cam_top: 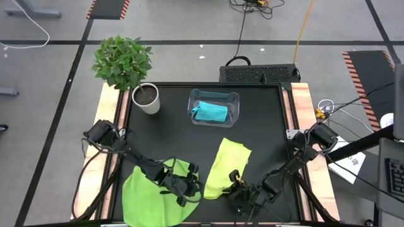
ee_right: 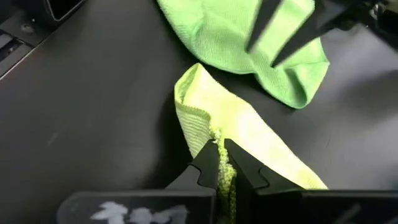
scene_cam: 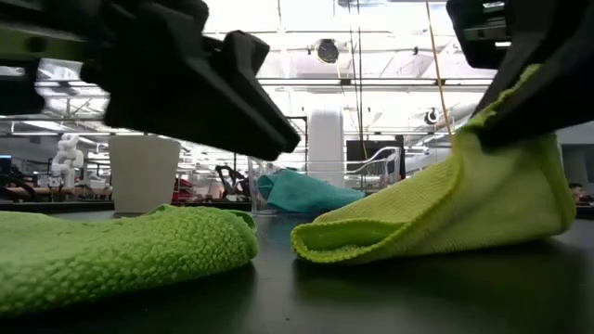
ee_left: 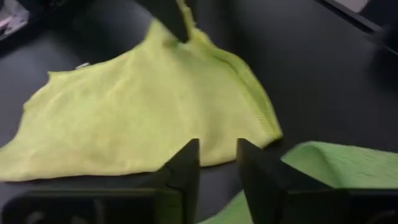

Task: Fold microfiber towels
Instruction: Fold the light green towel

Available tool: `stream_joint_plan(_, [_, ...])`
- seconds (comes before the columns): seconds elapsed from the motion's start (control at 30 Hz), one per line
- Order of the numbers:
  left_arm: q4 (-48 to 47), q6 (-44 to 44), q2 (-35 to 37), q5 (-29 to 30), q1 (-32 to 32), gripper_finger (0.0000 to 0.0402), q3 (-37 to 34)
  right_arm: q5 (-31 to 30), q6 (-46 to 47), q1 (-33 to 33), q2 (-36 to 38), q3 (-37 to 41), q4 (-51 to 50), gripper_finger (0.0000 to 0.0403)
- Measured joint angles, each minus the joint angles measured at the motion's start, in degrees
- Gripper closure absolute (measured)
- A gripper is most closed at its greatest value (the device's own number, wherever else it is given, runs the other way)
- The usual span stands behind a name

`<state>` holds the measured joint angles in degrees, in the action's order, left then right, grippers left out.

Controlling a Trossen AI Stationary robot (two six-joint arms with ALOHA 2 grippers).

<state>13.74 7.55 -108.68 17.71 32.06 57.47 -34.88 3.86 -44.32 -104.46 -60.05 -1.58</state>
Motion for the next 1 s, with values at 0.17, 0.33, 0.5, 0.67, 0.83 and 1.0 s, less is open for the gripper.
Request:
stream_joint_plan(0.17, [-0.8,-0.1,0.0,-0.1,1.2,0.0217,0.0,-1.3,0.1,0.5,1.8,0.0,0.4,0.0401])
stream_joint_plan(0.33, [0.6,-0.3,-0.4,1.2,2.1,0.0148,0.0,-3.0,-0.3,0.7,4.3,0.0,0.5,0.0401])
stream_joint_plan(0.5, [3.6,-1.7,-1.4,5.8,2.1,0.0117,0.0,-4.4,-0.5,1.5,6.5,0.0,0.9,0.0401])
stream_joint_plan(0.67, [5.6,-2.8,-2.9,5.8,1.7,0.0119,0.0,-4.5,-1.8,2.5,7.2,-0.1,1.8,0.0401])
stream_joint_plan(0.83, [6.0,-3.6,-3.7,5.6,2.1,0.0127,0.0,-4.5,-1.7,3.5,7.1,-0.1,1.4,0.0401])
stream_joint_plan(1.0, [8.9,-3.6,-3.7,5.9,2.2,0.0128,0.0,-4.4,-1.7,3.5,7.1,-0.1,1.8,0.0401])
